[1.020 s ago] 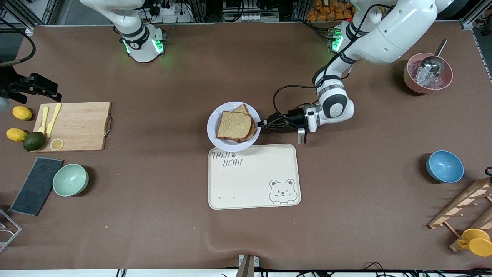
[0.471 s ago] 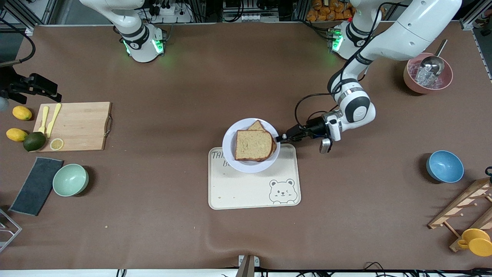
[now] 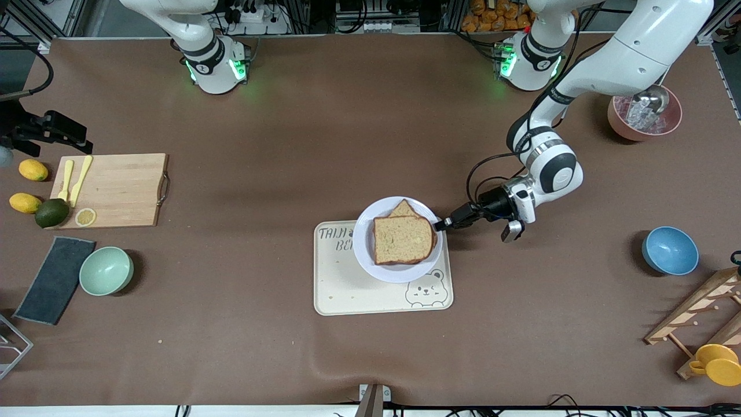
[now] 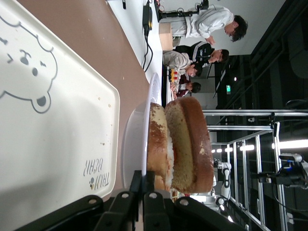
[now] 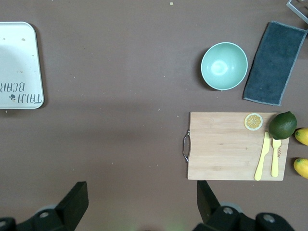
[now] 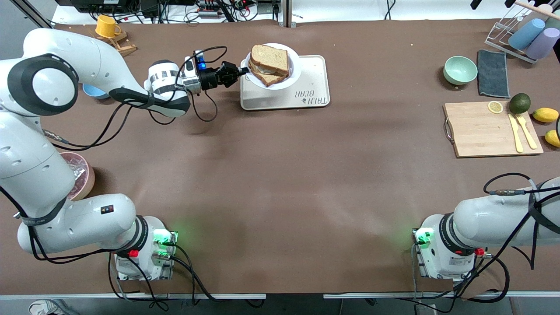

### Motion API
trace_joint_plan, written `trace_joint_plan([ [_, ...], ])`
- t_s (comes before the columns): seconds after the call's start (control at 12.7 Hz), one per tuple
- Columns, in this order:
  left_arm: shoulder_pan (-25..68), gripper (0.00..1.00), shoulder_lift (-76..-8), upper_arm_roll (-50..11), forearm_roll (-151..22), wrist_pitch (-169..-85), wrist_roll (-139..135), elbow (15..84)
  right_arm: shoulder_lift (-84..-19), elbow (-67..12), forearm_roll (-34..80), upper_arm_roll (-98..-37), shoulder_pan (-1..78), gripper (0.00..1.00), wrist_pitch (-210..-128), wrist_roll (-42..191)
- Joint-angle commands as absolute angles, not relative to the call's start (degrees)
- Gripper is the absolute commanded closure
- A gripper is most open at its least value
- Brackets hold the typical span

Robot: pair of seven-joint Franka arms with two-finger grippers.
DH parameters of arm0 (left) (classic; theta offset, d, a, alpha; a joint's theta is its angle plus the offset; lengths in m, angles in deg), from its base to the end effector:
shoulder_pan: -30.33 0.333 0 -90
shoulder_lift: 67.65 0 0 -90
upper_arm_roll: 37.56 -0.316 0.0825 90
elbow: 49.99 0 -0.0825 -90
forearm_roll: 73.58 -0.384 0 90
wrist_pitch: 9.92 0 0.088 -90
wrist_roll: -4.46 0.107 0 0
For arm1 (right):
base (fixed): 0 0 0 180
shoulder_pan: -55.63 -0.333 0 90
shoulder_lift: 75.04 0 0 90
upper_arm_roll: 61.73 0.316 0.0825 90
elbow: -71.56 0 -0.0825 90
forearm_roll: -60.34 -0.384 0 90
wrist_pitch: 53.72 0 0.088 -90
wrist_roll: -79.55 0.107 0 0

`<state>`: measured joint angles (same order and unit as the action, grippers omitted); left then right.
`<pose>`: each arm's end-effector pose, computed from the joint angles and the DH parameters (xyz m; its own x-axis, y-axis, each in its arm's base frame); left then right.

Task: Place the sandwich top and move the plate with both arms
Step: 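Slide the plate with the left gripper onto the bear tray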

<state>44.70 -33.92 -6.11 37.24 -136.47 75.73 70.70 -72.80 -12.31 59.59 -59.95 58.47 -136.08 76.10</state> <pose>0.5357 -0.2009 0.1793 0.9366 0.3497 0.0230 0.0286 -0.1416 0.9895 0.5530 -0.0091 0.6414 0.9970 0.0435 -0.0644 0.0424 -0.9989 -0.0182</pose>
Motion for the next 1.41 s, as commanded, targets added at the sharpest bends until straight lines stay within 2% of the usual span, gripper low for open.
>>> trace_joint_plan([
  [0.0, 44.13, 1.00, -31.18, -6.97, 38.22, -136.30, 74.78, 67.26, -73.37, -13.08, 59.55, -59.89, 58.62, 0.00, -136.69, 75.69],
  [0.31, 43.95, 1.00, -28.02, -8.64, 38.22, -136.65, 74.86, 65.25, -73.28, -13.08, 59.55, -59.89, 58.62, 0.00, -136.69, 75.69],
  [0.55, 43.16, 1.00, -27.39, -8.91, 38.22, -139.90, 74.78, 64.27, -73.28, -13.08, 59.55, -59.89, 58.62, 0.00, -136.69, 75.69],
  [1.33, 42.02, 1.00, -23.00, -8.99, 38.22, -140.17, 75.83, 62.78, -73.20, -13.61, 59.55, -59.89, 58.62, 0.00, -137.21, 75.69],
])
